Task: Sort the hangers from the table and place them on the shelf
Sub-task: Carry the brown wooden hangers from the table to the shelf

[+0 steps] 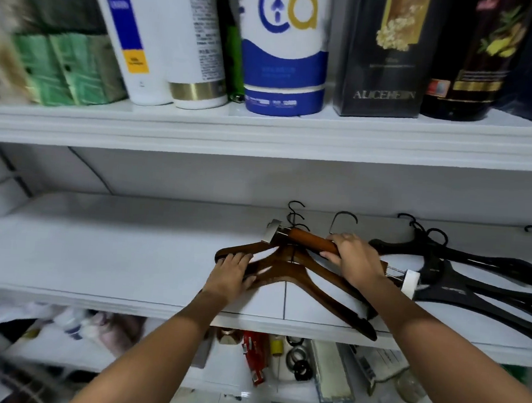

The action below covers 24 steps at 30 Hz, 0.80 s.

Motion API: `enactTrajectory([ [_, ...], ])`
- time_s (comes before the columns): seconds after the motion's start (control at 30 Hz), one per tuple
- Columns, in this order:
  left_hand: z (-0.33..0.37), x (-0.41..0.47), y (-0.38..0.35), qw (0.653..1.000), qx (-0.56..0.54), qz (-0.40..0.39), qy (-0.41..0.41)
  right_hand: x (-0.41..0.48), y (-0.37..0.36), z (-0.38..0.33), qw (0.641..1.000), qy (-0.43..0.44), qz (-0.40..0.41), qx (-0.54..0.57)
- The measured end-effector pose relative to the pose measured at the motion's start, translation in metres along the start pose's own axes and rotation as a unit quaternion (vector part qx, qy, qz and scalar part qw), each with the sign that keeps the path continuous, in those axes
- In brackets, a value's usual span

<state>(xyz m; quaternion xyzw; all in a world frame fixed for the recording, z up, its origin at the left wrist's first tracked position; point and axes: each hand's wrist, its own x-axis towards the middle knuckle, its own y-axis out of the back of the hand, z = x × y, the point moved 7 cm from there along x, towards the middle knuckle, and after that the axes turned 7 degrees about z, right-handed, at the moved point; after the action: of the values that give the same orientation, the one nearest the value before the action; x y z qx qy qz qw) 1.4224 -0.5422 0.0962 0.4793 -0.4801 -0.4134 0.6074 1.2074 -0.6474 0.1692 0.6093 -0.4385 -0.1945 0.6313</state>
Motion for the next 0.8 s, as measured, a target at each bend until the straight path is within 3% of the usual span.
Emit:
enactTrajectory([
  [0.13,-0.051,-0.031,0.031,0.999,0.028,0.014,-0.023,0.019,0.004,-0.044,0.999,0.034,-0.008,0.009],
  [0.37,-0.139,-0.069,0.076,0.997,0.061,0.034,0.046,0.05,-0.004,-0.14,0.997,0.071,-0.019,0.025],
  [0.57,-0.2,-0.073,0.114,0.993,0.043,0.079,0.07,0.065,-0.038,-0.223,0.995,0.091,-0.051,-0.001],
  [0.8,-0.257,-0.056,0.123,0.995,0.001,0.087,0.042,0.083,-0.083,-0.317,0.992,0.104,-0.077,0.004],
])
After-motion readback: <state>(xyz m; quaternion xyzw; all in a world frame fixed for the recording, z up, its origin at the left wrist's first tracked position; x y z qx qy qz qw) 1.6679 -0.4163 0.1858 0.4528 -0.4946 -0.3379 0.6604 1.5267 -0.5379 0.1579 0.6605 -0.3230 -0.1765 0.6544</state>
